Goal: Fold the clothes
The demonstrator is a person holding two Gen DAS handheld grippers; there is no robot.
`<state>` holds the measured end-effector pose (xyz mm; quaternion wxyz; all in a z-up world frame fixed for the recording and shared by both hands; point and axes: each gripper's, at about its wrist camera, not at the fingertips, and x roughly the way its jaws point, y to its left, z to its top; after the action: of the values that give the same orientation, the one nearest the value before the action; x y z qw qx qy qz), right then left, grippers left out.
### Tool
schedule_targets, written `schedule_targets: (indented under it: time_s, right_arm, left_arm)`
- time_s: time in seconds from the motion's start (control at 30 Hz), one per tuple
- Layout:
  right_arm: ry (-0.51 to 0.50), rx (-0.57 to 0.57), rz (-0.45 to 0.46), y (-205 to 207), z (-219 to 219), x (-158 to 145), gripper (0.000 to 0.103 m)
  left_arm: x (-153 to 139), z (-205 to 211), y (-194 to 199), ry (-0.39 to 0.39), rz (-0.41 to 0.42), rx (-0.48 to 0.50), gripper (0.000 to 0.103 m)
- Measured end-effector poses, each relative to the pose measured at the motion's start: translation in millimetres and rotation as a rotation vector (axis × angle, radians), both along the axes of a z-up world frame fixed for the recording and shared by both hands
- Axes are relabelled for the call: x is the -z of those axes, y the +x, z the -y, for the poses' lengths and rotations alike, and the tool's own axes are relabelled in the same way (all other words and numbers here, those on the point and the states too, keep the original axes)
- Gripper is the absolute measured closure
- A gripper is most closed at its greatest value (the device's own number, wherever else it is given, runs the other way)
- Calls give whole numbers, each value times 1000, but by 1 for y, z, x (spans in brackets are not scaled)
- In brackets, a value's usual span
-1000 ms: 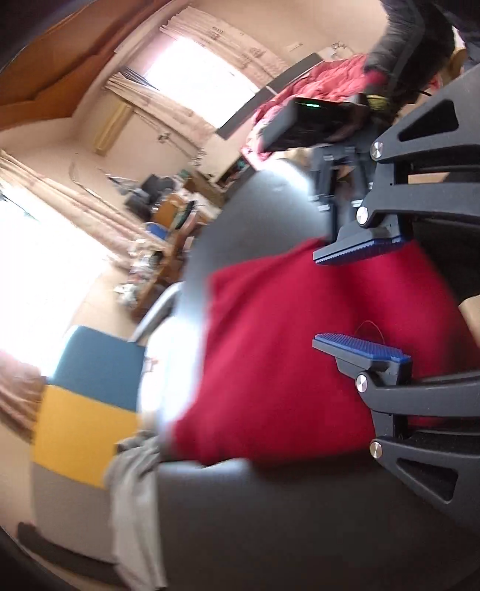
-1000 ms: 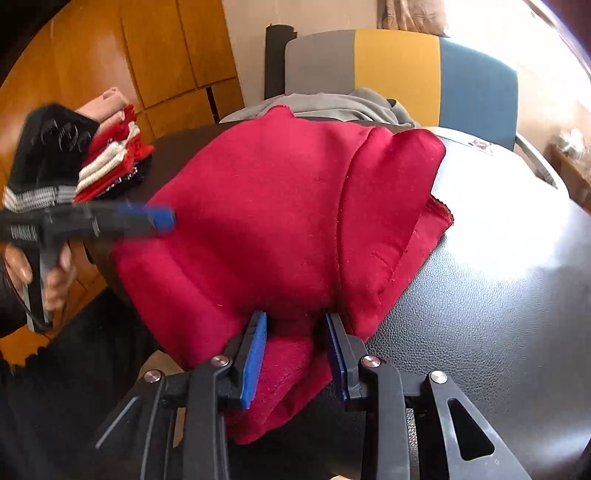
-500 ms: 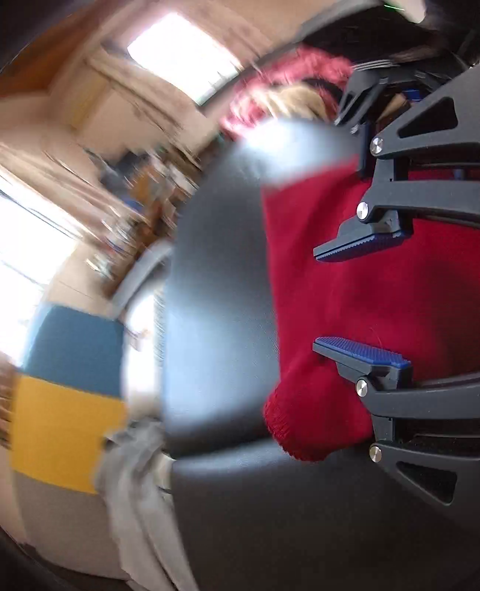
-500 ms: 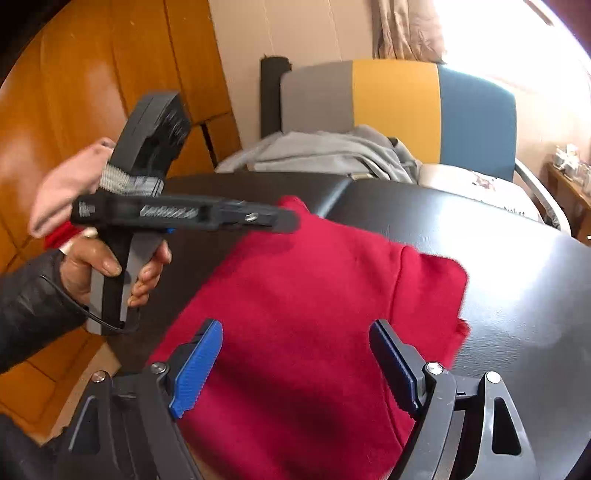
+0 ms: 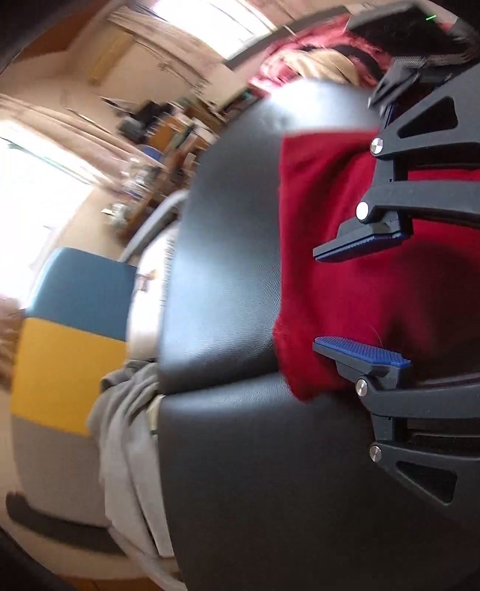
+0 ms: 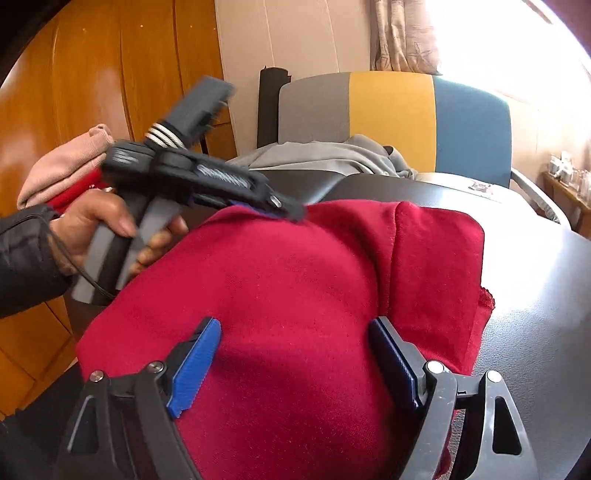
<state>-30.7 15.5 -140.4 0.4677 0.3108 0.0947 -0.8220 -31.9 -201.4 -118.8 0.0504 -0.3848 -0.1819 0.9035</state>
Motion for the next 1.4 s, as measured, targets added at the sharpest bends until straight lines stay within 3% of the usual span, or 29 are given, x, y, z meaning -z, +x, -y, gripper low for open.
schedule_targets:
  time_s: [0.13, 0.27, 0.33, 0.43, 0.47, 0.57, 0.6, 0.63, 0.77, 0.87, 1.03, 1.1, 1.2, 1.27, 1.4]
  right_arm:
    - [27, -31, 131, -13, -1, -18, 17]
    - [13, 3, 196, -29, -4, -47, 14]
    - [-18, 7, 217, -39, 0, -63, 13]
    - [-23, -31, 208, -46, 23, -73, 11]
    - [-6, -43, 200, -48, 34, -70, 10]
    - [180, -14, 169, -60, 68, -29, 10]
    - [249, -23, 129, -60, 76, -6, 4]
    - [191, -44, 74, -58, 73, 1, 3]
    - [148, -53, 80, -61, 68, 0, 3]
    - [122, -61, 102, -62, 63, -3, 3]
    - [60, -61, 167, -59, 42, -28, 0]
    - [-40, -56, 218, -57, 16, -42, 0]
    - [-151, -22, 348, -60, -30, -44, 0]
    - [-160, 17, 421, -62, -55, -28, 0]
    - [-166, 77, 540, -64, -88, 7, 0]
  left_arm:
    - [-23, -6, 65, -1, -122, 28, 60]
    - [-28, -40, 111, -32, -194, 147, 60]
    - [-18, -64, 119, -51, -177, 211, 60]
    - [6, -82, 122, -20, -106, 219, 60]
    - [15, -88, 122, -4, -79, 217, 60]
    - [35, -98, 130, -3, -94, 168, 63]
    - [35, -100, 129, -14, -95, 158, 64]
    - [36, -102, 128, -25, -95, 148, 64]
    - [33, -103, 124, -26, -87, 119, 64]
    - [15, -85, 130, 54, -103, 80, 63]
    - [-8, -20, 148, 215, -181, -56, 44]
    - [-2, 1, 142, 257, -146, -97, 42]
    - [18, 24, 122, 402, -76, -89, 41]
    - [31, 24, 114, 448, -36, -72, 40]
    - [51, 17, 83, 459, 33, -27, 39]
